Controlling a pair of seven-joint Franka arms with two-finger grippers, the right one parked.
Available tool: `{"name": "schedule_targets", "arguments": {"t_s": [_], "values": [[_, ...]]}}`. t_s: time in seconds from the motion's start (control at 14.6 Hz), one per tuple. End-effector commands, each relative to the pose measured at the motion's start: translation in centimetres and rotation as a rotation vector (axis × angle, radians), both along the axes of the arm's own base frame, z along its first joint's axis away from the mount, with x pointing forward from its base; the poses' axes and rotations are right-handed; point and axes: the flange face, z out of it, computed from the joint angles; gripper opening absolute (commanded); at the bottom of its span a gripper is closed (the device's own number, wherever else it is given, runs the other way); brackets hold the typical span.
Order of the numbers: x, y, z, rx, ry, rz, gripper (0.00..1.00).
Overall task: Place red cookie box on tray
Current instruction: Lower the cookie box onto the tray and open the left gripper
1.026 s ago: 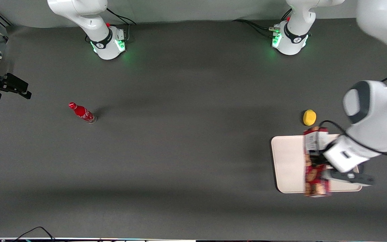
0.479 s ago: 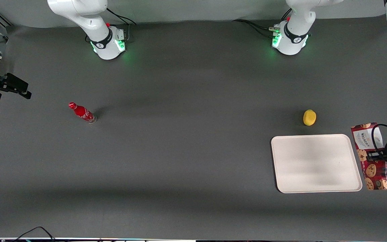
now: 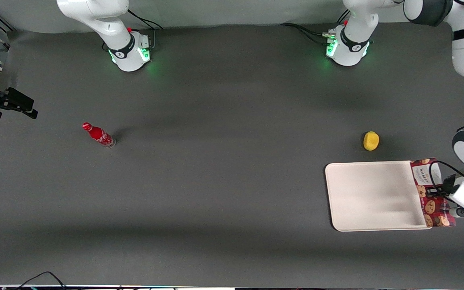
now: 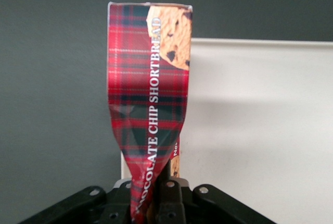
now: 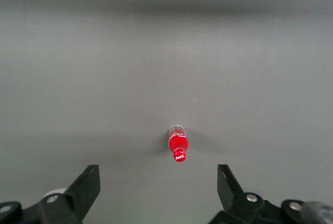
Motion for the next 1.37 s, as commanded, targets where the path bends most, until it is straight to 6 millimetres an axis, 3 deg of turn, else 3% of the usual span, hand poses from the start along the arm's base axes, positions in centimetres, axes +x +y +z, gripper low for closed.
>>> {"name": "schedule_targets", "arguments": {"t_s": [0.0,0.55,0.62,0.68,0.75,0.96,1.16,1.3], "values": [[-0.1,-0.3,-1.5,-0.024,0.001,0.014,0.0],[0.5,-0.7,-3.7,0.008,-0.041,-0.01,0.03],[0.5,-0.7,-4.0,0.004,-0.038,-0.006,0.36],[0.4,-0.7,-4.1,0.002,-0.037,-0.004,0.6],[0.5,-0.7,-3.9,0.0,-0.041,-0.002,1.0],[0.4,-0.2,-1.4,-0.004,-0.062,0.007,1.0],[-0.9,-0.7,4.2,-0.022,-0.076,0.017,1.0],[-1.7,-2.1,9.7,-0.045,-0.085,-0.003,1.0]]}}
